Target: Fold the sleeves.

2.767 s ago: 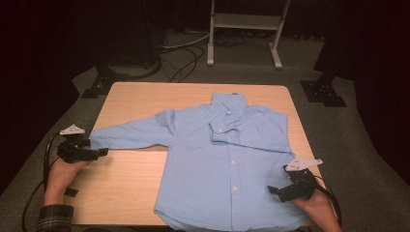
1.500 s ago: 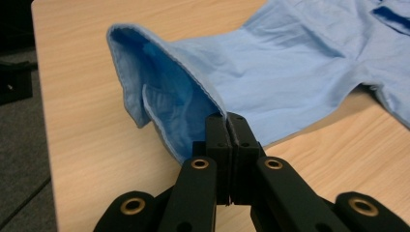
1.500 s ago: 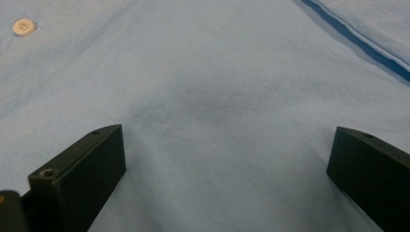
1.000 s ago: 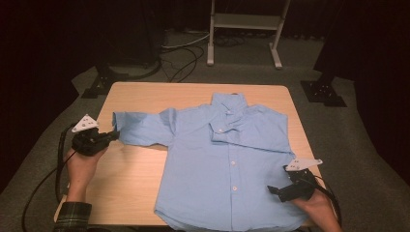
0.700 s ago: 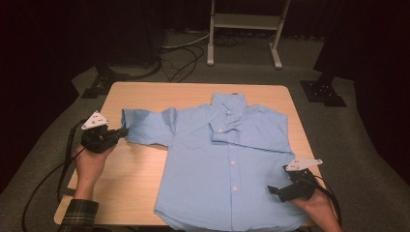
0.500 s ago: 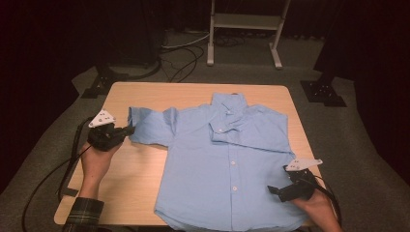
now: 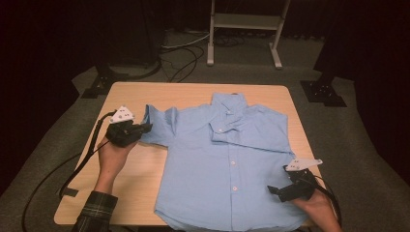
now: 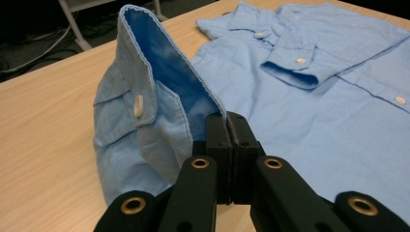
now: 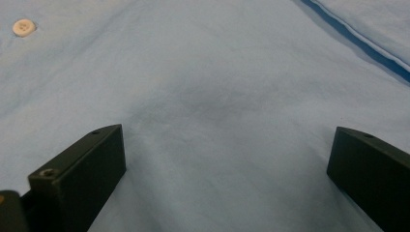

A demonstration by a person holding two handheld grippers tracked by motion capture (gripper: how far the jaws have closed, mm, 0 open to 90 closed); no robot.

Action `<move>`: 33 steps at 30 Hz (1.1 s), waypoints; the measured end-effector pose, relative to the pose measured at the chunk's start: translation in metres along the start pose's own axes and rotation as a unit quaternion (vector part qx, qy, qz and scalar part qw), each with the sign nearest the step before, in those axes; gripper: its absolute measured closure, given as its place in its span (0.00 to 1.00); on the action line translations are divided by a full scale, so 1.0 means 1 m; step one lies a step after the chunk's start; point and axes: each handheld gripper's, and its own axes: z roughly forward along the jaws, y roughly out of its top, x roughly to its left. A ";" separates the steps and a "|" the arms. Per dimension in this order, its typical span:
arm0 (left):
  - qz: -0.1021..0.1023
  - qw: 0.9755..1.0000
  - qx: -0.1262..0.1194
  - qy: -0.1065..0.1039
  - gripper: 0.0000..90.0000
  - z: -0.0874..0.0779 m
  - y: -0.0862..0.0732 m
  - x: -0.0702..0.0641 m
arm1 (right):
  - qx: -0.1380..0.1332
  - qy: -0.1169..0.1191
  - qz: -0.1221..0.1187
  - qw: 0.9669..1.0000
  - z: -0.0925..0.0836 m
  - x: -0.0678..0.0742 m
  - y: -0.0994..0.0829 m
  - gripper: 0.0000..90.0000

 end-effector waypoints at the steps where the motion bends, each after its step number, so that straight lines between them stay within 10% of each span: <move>1: -0.003 1.000 -0.005 -0.006 1.00 0.002 0.002 -0.001 | 0.000 0.000 0.000 1.000 0.000 0.000 0.000 0.00; 33: 0.023 0.995 -0.030 -0.087 1.00 0.080 0.060 -0.058 | -0.001 0.000 -0.001 1.000 0.000 0.000 0.000 0.00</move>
